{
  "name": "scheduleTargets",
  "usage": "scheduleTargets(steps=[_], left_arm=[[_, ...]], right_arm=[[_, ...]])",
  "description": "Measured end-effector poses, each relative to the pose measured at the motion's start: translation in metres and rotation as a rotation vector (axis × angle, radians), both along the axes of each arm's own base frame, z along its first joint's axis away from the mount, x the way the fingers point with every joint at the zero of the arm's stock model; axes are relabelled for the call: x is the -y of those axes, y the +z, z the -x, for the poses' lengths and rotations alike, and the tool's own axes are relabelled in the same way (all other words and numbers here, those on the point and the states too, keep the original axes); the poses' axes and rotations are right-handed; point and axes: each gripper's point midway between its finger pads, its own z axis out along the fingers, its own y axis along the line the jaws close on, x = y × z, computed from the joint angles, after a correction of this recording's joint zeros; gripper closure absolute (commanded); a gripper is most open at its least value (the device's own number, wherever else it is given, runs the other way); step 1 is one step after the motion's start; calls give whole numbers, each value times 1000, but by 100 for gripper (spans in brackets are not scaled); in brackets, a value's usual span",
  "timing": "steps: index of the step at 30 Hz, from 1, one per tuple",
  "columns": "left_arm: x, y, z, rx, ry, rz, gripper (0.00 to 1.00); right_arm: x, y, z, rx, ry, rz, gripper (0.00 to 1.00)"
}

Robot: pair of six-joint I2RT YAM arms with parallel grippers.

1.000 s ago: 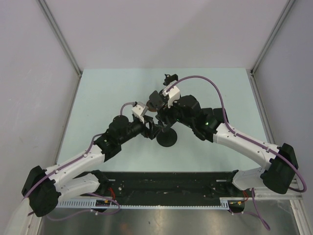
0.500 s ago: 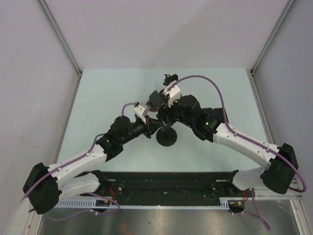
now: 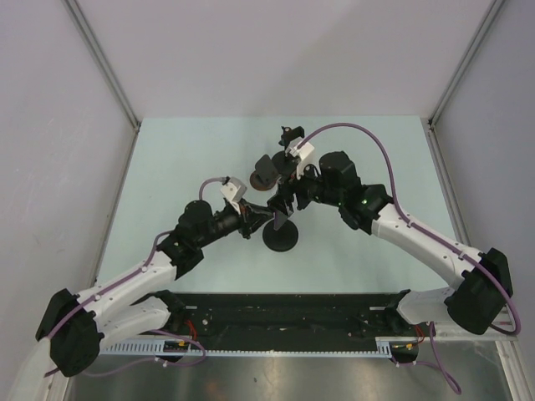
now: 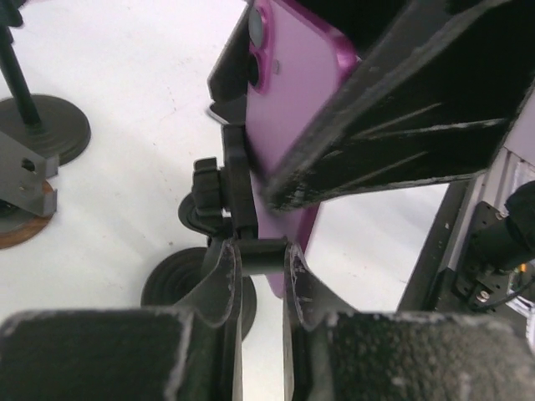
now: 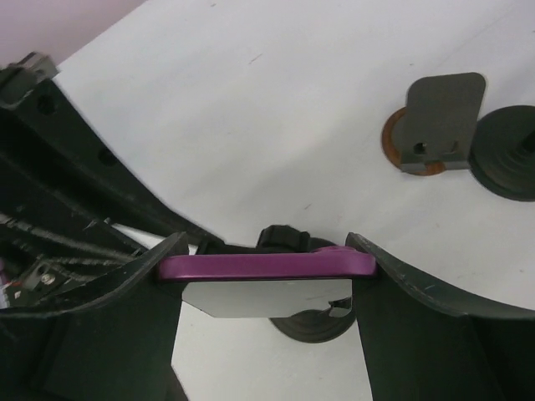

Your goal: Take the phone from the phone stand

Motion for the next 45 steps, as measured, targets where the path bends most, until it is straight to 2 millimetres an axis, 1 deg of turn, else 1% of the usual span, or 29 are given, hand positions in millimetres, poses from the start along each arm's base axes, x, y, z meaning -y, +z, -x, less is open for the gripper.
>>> scheduleTargets(steps=[3, 8, 9, 10, 11, 13, 14, 17, 19, 20, 26, 30, 32, 36, 41, 43, 45], left_arm=[[-6, -3, -3, -7, -4, -1, 100], [-10, -4, -2, -10, -38, 8, 100], [-10, -4, -1, -11, -41, 8, 98], [-10, -4, -1, -11, -42, 8, 94], [-10, -3, -1, -11, -44, 9, 83], [-10, -4, 0, -12, -46, 9, 77], [-10, -4, 0, -14, -46, 9, 67], [-11, -4, -1, -23, -40, 12, 50], [-12, -6, -2, -27, -34, 7, 44], [-13, -6, -2, -35, -29, 8, 38], [-15, -7, -4, -55, -10, 14, 22], [-17, -1, -4, -42, 2, 26, 11], [-18, 2, -4, -37, 12, 35, 6], [-25, 11, -6, -20, 50, 43, 1], [-37, 34, -14, 20, 134, 57, 0], [-44, 44, -17, 44, 177, 64, 0], [-52, 53, -20, 71, 223, 66, 0]], right_arm=[[-1, 2, 8, -20, 64, -21, 100], [-1, 3, 14, -45, 129, -42, 100], [-1, 4, 15, -47, 140, -45, 100], [-1, 4, 16, -49, 149, -48, 100], [-1, 4, 17, -51, 157, -51, 100], [-1, 5, 19, -54, 173, -56, 100], [-1, 5, 20, -55, 180, -58, 100], [-4, 8, 24, -63, 210, -76, 100], [-5, 10, 27, -65, 222, -85, 100], [-6, 11, 29, -66, 230, -91, 100], [-14, 22, 38, -69, 269, -138, 100], [-15, 29, 43, -73, 283, -160, 100], [-13, 36, 46, -65, 283, -172, 100], [-2, 57, 46, -36, 258, -201, 100], [30, 88, 32, 21, 148, -222, 100], [47, 91, 21, 27, 73, -213, 100], [62, 88, 10, 22, -4, -196, 100]])
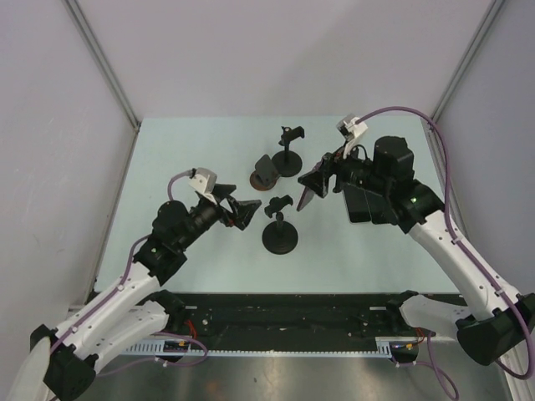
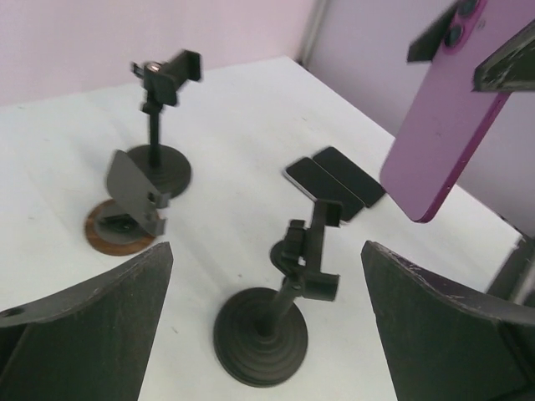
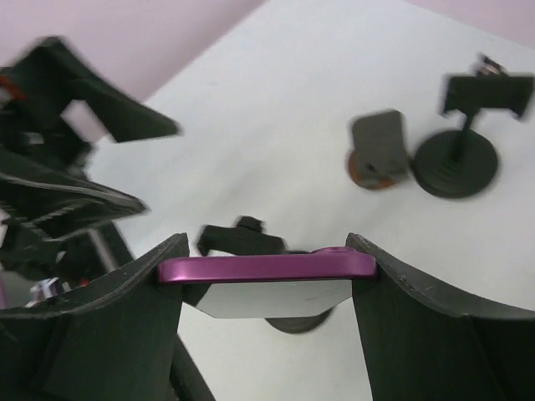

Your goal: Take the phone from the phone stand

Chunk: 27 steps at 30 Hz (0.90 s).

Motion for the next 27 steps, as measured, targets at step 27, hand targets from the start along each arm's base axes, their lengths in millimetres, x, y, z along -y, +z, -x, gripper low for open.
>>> scheduleTargets(steps=[27], left_arm=[[-90, -22, -14, 124, 383, -273, 0]], right_arm=[[104, -236, -104, -635, -538, 535, 100]])
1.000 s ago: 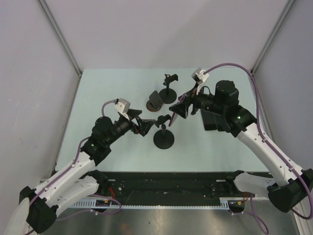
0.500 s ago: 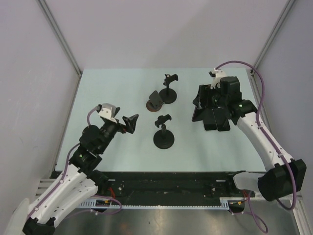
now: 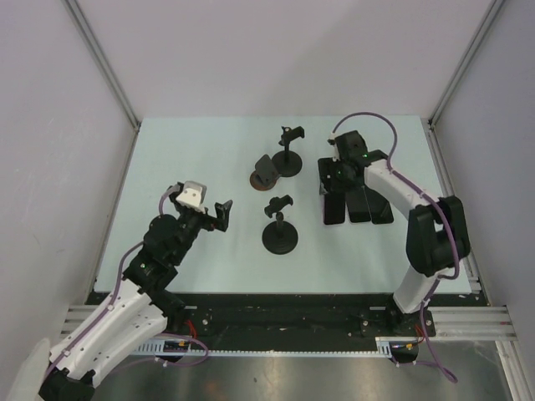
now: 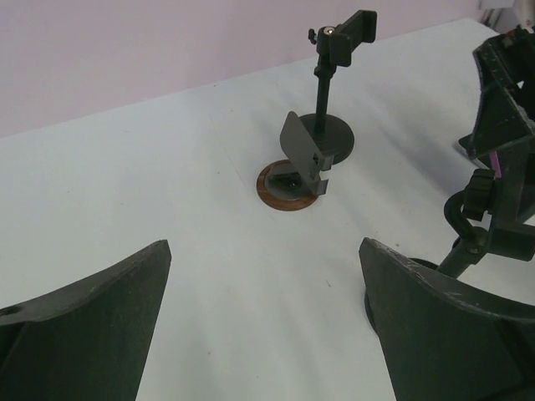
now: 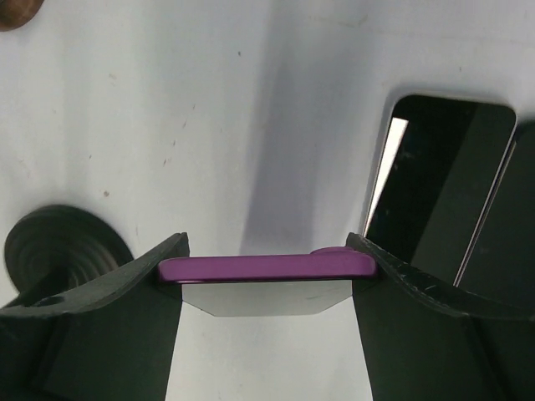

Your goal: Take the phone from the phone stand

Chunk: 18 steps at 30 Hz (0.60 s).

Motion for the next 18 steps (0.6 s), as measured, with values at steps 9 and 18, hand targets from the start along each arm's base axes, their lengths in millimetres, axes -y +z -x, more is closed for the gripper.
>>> scheduleTargets(steps=[9, 18], left_arm=[[-2, 2, 0, 17, 1, -24, 0], [-3, 4, 1, 28, 1, -30, 0]], right_arm=[[-25, -49, -41, -54, 40, 181, 100], [-12, -85, -37, -136, 8, 291, 62]])
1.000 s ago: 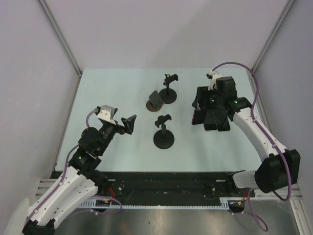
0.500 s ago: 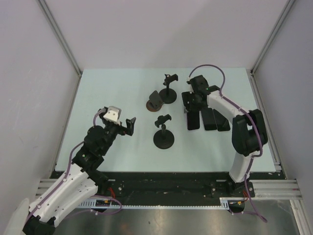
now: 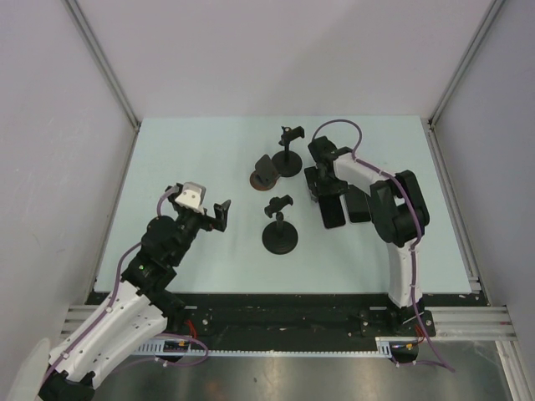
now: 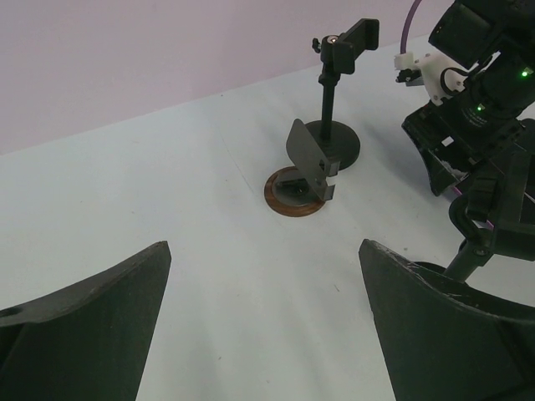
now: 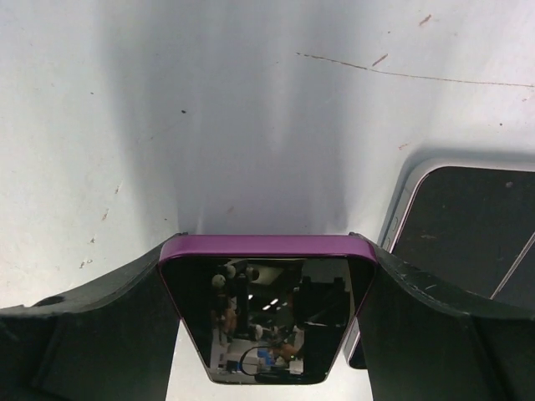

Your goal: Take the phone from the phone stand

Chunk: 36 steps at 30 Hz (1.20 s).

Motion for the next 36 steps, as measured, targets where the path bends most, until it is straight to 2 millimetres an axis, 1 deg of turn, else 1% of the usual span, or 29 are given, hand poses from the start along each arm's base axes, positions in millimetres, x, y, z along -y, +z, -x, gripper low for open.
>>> scheduleTargets(steps=[4, 5, 7, 8, 11, 14, 16, 19, 28, 34, 36], left_arm=[[0, 0, 0, 1, 0, -5, 0], [0, -1, 0, 0, 0, -6, 0], [0, -2, -1, -3, -1, -8, 0], [0, -2, -1, -4, -1, -9, 0], [1, -4, -1, -9, -1, -12, 0], [1, -4, -2, -10, -1, -14, 0], [1, -4, -2, -10, -1, -15, 0], [1, -5, -2, -9, -1, -20, 0], [1, -5, -2, -9, -1, -23, 0], [1, -5, -2, -9, -2, -24, 0], [1, -5, -2, -9, -2, -23, 0]], right_arm=[[3, -1, 0, 14, -21, -2, 48], [3, -1, 0, 17, -26, -3, 41], [3, -2, 0, 24, -34, -6, 34], [4, -2, 0, 27, -37, -6, 26], [4, -2, -2, 35, -48, -6, 18], [5, -1, -6, 59, -62, -3, 12], [7, -1, -10, 78, -73, -1, 10], [8, 0, -11, 96, -81, 2, 9], [7, 3, -9, 139, -76, 39, 11], [11, 6, -8, 169, -64, 102, 12], [16, 7, -7, 177, -60, 124, 12]])
